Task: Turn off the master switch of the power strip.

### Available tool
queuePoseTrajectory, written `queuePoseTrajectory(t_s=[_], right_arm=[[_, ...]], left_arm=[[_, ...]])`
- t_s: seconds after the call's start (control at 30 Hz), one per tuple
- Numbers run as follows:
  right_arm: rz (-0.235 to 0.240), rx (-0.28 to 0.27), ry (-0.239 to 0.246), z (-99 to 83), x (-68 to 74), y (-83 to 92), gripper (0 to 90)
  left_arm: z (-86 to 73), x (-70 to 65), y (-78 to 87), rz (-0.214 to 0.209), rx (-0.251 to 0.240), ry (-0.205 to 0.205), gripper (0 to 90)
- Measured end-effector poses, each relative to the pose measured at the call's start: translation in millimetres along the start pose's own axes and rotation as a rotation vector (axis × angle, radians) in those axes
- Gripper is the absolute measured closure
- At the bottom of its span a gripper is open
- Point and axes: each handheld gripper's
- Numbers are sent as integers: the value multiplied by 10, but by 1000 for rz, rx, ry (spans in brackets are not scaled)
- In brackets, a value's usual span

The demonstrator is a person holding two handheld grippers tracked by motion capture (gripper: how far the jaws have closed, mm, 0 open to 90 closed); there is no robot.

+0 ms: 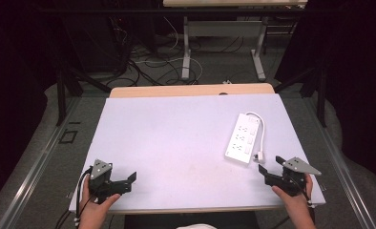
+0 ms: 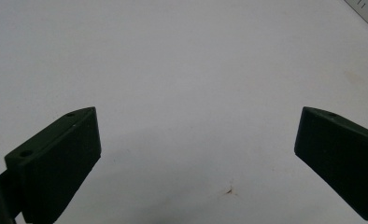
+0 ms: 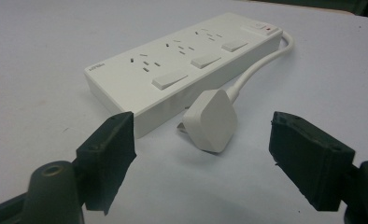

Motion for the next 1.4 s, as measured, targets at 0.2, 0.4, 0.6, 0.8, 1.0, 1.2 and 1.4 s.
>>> queuePoseTrajectory(t_s=[0.2,0.4,0.6,0.8,1.0,1.2,1.4], right_arm=[[-7,14,16,3,14,8,220],[1,23,10,1,14,-14,220],[-8,35,25,23,33,-22,237],[-4,82,11,95,5,-30,240],[10,121,-34,122,-6,-73,241],[32,178,-38,164,-12,-76,241],[34,229,0,216,-20,-81,249]], left_arm=[[-3,10,-1,0,4,1,6],[-7,12,2,1,4,6,6],[-18,35,24,10,8,11,6],[-30,43,23,16,16,15,7],[-39,38,18,21,24,12,7],[-45,48,33,23,29,14,7],[-52,51,37,24,32,10,7]])
Point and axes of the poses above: each handheld gripper's, and its own axes: y roughly backward along the jaws, z roughly out of its top, x roughly to its left, and after that the axes turned 3 degrees about z, right-handed
